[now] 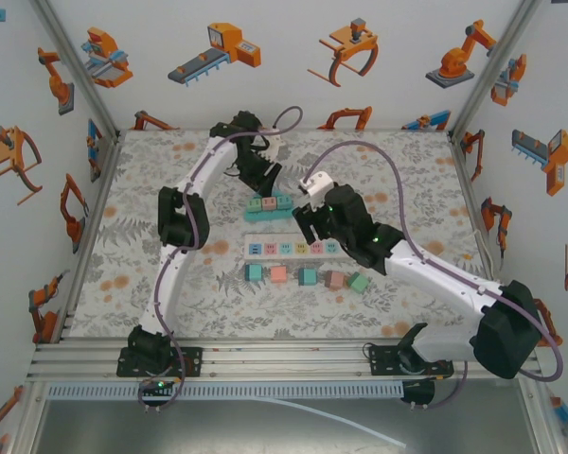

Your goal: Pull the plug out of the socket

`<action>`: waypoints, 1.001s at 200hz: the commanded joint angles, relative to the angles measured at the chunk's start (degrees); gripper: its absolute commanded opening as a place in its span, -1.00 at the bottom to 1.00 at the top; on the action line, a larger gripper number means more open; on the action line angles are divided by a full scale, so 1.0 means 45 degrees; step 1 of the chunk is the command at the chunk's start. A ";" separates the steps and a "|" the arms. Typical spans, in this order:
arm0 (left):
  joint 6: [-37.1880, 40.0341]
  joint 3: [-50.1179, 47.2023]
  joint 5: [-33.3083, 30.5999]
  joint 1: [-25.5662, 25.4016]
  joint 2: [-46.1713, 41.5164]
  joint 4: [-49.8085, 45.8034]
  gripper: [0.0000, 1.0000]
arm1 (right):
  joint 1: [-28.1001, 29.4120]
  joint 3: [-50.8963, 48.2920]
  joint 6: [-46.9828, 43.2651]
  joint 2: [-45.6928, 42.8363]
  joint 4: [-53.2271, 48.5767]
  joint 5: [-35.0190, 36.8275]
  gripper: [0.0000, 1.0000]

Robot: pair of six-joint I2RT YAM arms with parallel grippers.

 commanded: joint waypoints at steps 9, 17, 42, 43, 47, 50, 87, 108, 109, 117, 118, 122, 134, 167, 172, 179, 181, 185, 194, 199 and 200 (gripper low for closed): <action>0.1477 -0.0806 0.0029 -0.0667 -0.0567 0.0036 0.14 | -0.0156 0.0101 -0.4898 0.0656 0.1046 -0.1972 0.41; 0.1685 -0.0930 0.0099 -0.0773 -0.0713 0.0114 0.14 | -0.0364 0.0544 -0.5524 0.0949 0.0422 -0.2849 0.40; 0.1927 -0.1091 0.0091 -0.0961 -0.1016 0.0402 0.16 | -0.0917 0.1580 -0.6776 0.2038 -0.0442 -0.4973 0.38; 0.1928 -0.1093 0.0097 -0.0953 -0.1030 0.0410 0.16 | -0.0937 0.1603 -0.6813 0.2079 -0.0443 -0.5057 0.38; 0.1946 -0.1103 0.0130 -0.0954 -0.1071 0.0441 0.16 | -0.1057 0.1685 -0.6958 0.2260 -0.0382 -0.5415 0.38; 0.1966 -0.1134 0.0143 -0.0954 -0.1096 0.0472 0.17 | -0.1162 0.1732 -0.7019 0.2415 -0.0273 -0.5690 0.38; 0.2432 -0.1943 -0.0049 -0.0980 -0.1379 0.1062 0.17 | -0.2321 0.2347 -0.7643 0.4533 0.0733 -0.7919 0.33; 0.2428 -0.2041 0.0004 -0.1009 -0.1378 0.1280 0.17 | -0.2479 0.2805 -0.8157 0.5502 0.0602 -0.7869 0.33; 0.2413 -0.2036 0.0014 -0.1017 -0.1377 0.1288 0.17 | -0.2479 0.2841 -0.8187 0.5539 0.0587 -0.7862 0.33; 0.2382 -0.2032 0.0117 -0.1024 -0.1341 0.1344 0.17 | -0.2499 0.3032 -0.8353 0.5884 0.0466 -0.7782 0.33; 0.2380 -0.2032 0.0129 -0.1024 -0.1330 0.1350 0.17 | -0.2499 0.3071 -0.8373 0.5926 0.0440 -0.7770 0.33; 0.2379 -0.2022 0.0165 -0.0996 -0.1310 0.1357 0.18 | -0.2499 0.3159 -0.8467 0.6066 0.0352 -0.7744 0.33; 0.2394 -0.2008 0.0172 -0.0994 -0.1224 0.1350 0.17 | -0.2499 0.3406 -0.8587 0.6455 0.0269 -0.7618 0.32; 0.2629 -0.2031 -0.0222 -0.0973 -0.1030 0.1187 0.17 | -0.2502 0.3979 -0.8797 0.7168 0.0109 -0.7330 0.20; 0.2659 -0.2050 -0.0220 -0.0974 -0.0999 0.1153 0.17 | -0.2500 0.4045 -0.8853 0.7247 0.0070 -0.7277 0.17; 0.2690 -0.2033 -0.0209 -0.0966 -0.0976 0.1120 0.17 | -0.2501 0.4147 -0.8969 0.7343 -0.0057 -0.7209 0.12; 0.2691 -0.2032 -0.0210 -0.0966 -0.0973 0.1121 0.17 | -0.2490 0.4181 -0.9005 0.7376 -0.0118 -0.7196 0.10; 0.2691 -0.2049 -0.0193 -0.0966 -0.0954 0.1121 0.17 | -0.2499 0.4258 -0.9096 0.7442 -0.0258 -0.7159 0.07; 0.2664 -0.2032 -0.0135 -0.0976 -0.0912 0.1120 0.17 | -0.2499 0.4451 -0.9284 0.7627 -0.0577 -0.7080 0.02; 0.2653 -0.2032 -0.0094 -0.0984 -0.0875 0.1104 0.17 | -0.2490 0.4549 -0.9403 0.7715 -0.0763 -0.7024 0.01; 0.2652 -0.2032 -0.0084 -0.0975 -0.0872 0.1103 0.17 | -0.2485 0.4563 -0.9425 0.7740 -0.0789 -0.7019 0.01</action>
